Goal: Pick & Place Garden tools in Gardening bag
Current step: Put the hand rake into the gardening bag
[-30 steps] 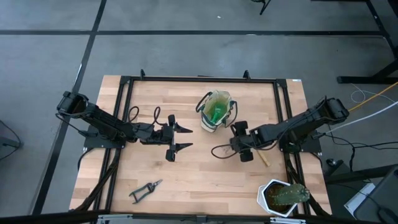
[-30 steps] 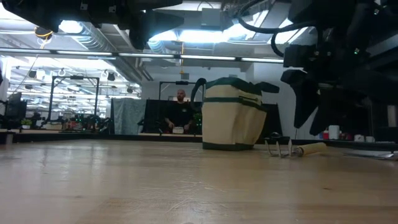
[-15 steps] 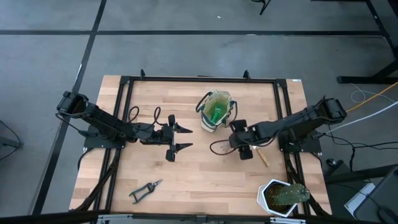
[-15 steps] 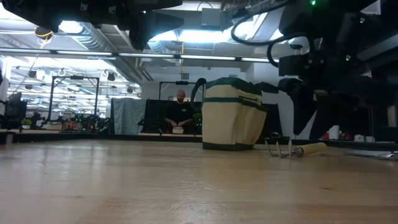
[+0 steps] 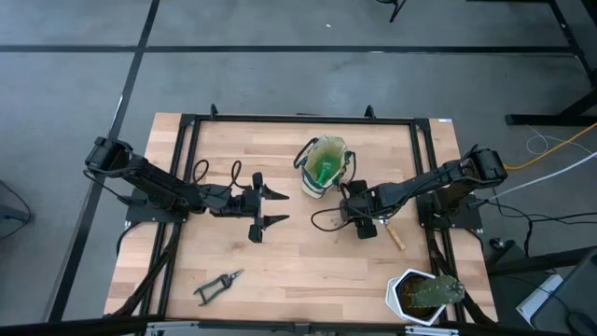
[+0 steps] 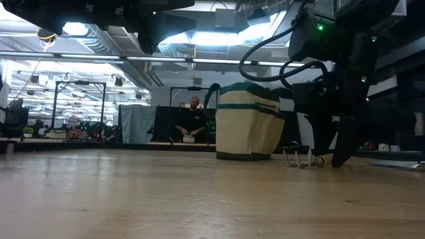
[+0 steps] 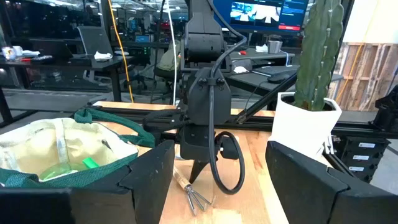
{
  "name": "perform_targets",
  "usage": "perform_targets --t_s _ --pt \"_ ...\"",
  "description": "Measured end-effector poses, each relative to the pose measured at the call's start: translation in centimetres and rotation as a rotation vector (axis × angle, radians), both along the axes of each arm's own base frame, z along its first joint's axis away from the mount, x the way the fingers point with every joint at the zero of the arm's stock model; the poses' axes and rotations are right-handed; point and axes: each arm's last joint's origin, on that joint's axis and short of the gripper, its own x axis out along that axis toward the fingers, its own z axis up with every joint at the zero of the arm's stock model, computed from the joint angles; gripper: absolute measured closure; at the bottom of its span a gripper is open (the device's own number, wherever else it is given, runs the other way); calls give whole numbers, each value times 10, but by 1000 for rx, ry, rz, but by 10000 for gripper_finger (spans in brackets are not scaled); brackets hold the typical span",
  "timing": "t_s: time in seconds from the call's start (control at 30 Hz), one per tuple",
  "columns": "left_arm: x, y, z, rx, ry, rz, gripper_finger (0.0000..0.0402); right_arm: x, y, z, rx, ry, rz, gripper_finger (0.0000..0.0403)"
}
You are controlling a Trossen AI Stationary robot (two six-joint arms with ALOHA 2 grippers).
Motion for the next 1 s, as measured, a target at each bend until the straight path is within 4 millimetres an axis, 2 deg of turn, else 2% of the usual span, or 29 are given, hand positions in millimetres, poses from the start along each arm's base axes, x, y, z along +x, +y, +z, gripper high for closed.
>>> perform_targets --t_s 0.43,0.87,1.0 --pt "0 0 0 0 0 0 151 2 1 0 32 -30 -32 213" --pt "0 0 0 0 0 0 151 7 4 0 131 -85 -100 313" --pt "0 0 0 0 0 0 151 10 5 0 167 -115 -118 327"
